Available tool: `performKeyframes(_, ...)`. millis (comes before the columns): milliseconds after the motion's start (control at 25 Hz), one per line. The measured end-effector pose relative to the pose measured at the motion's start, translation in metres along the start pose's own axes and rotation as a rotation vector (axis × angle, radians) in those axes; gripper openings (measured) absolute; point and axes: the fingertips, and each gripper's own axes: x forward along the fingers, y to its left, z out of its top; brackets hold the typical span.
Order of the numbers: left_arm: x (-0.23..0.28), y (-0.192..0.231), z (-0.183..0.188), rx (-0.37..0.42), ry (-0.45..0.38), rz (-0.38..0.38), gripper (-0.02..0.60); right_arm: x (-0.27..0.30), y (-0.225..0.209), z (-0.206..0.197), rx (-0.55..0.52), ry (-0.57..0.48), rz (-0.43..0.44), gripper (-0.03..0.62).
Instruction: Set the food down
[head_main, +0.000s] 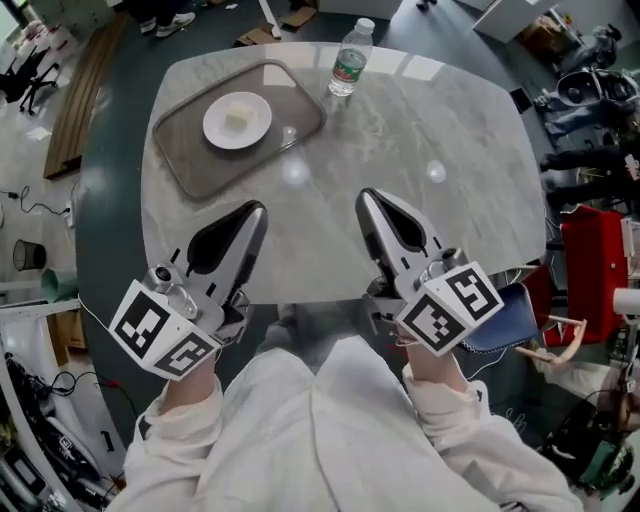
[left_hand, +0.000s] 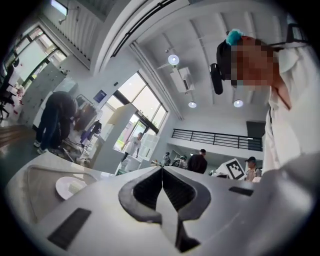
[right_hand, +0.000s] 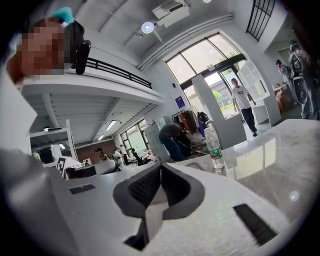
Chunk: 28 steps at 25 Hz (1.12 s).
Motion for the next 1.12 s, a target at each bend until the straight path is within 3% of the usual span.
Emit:
performKeyframes(120,0.003,-0.026,-0.014,-0.029,0.026,-0.070,0.018,-0.019,0.009,-0.004,-0.008,0.009,-0.007,0.005)
performKeyframes(360,0.010,-0.056,-0.041,-0.089,0.096,-0.131,0.018,-0.033,0.023,-0.010,0.002,0.020,0.026,0.005)
performKeyframes(720,0.018,-0.060,-0.081,-0.185,0.174,-0.073,0.018,-0.044,0.012,-0.022,0.044,0.067,0.070,0.005)
performKeyframes(1120,0.041,-0.068,-0.094,-0.157,0.215,-0.029,0.018,-0.053,-0.003,-0.031,0.053,0.096,0.145,0.005)
